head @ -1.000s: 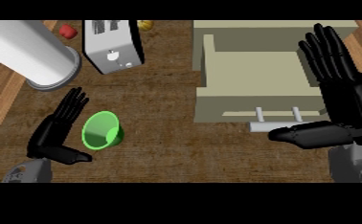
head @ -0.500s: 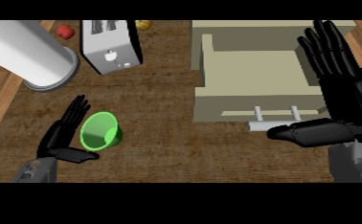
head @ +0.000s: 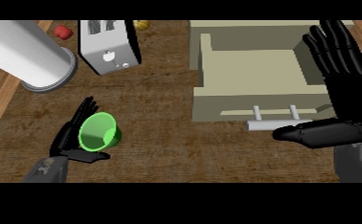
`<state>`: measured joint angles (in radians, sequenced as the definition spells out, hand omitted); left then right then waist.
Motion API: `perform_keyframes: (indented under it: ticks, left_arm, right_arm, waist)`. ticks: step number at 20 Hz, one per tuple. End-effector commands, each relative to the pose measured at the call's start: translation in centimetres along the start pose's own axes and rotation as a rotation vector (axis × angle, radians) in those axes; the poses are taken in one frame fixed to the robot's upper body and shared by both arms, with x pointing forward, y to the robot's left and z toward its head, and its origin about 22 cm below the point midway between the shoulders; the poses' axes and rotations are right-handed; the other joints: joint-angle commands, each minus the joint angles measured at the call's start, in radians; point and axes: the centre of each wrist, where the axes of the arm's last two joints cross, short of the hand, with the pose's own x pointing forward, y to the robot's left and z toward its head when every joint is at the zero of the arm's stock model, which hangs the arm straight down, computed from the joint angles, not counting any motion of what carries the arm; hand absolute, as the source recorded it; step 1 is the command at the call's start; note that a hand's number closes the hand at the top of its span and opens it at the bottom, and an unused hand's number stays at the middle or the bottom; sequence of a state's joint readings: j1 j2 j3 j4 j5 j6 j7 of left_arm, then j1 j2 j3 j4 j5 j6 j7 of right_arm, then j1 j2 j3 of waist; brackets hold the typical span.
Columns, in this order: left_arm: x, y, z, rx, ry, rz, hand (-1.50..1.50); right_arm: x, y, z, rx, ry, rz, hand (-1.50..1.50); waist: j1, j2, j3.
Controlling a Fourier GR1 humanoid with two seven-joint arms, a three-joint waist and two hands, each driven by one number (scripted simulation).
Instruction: Pick up the cup, place it into the drawer and close the drawer
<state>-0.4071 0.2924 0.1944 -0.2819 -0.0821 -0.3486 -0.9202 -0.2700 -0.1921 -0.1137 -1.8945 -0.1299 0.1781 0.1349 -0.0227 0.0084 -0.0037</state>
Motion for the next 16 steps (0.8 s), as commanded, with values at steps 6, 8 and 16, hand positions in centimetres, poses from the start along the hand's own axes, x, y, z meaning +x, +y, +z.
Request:
perform_keyframes:
  ticks: [6, 8, 16]
  left_arm:
    - [0.1, 0.6, -0.2, -0.066, -0.090, 0.071, -1.50]
    - [-0.3, -1.3, -1.0, -0.080, -0.103, 0.087, -1.50]
    - [-0.2, -2.8, -2.4, -0.165, -0.103, 0.223, -1.50]
  right_arm:
    - [-0.6, -0.2, -0.7, -0.009, -0.001, -0.010, -1.50]
    - [-1.1, 0.2, -0.6, -0.010, 0.000, 0.014, -1.50]
    - [-0.5, -0.9, -0.6, 0.000, 0.014, 0.013, -1.50]
  waist:
    - [-0.003, 0.004, -0.001]
    - [-0.003, 0.004, -0.001]
    - [-0.007, 0.004, -0.001]
